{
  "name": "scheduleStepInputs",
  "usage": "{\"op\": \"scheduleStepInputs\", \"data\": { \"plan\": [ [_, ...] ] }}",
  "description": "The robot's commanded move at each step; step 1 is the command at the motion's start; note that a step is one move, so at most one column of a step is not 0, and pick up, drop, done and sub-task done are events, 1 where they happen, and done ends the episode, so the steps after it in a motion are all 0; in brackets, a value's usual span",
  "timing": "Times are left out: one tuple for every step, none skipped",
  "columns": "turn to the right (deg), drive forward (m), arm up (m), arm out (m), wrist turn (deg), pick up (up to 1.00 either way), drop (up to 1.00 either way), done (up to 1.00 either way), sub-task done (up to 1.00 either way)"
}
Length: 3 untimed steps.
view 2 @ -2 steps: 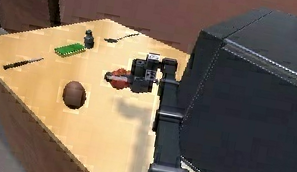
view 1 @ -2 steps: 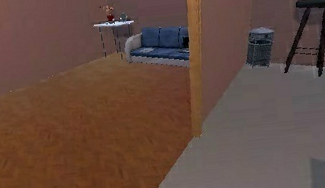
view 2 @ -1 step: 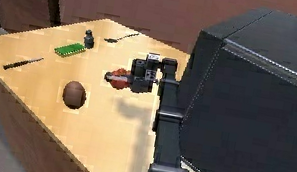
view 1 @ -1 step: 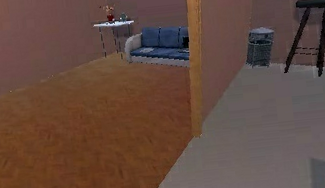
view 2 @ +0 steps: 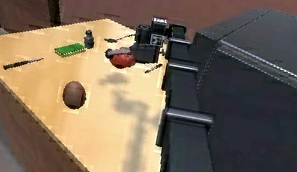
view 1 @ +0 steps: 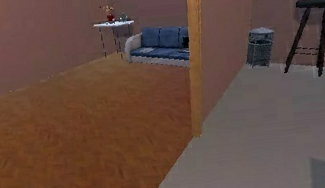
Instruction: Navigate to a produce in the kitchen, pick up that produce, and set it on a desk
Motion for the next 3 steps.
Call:
{"op": "scheduleStepInputs", "data": {
  "plan": [
    [0.0,0.00,0.02,0.00,0.0,0.00,0.00,0.00,0.00],
    [0.0,0.00,0.00,0.00,-45.0,0.00,0.00,0.00,0.00],
    [0.0,0.00,0.00,0.00,-45.0,0.00,0.00,0.00,0.00]
  ]
}}
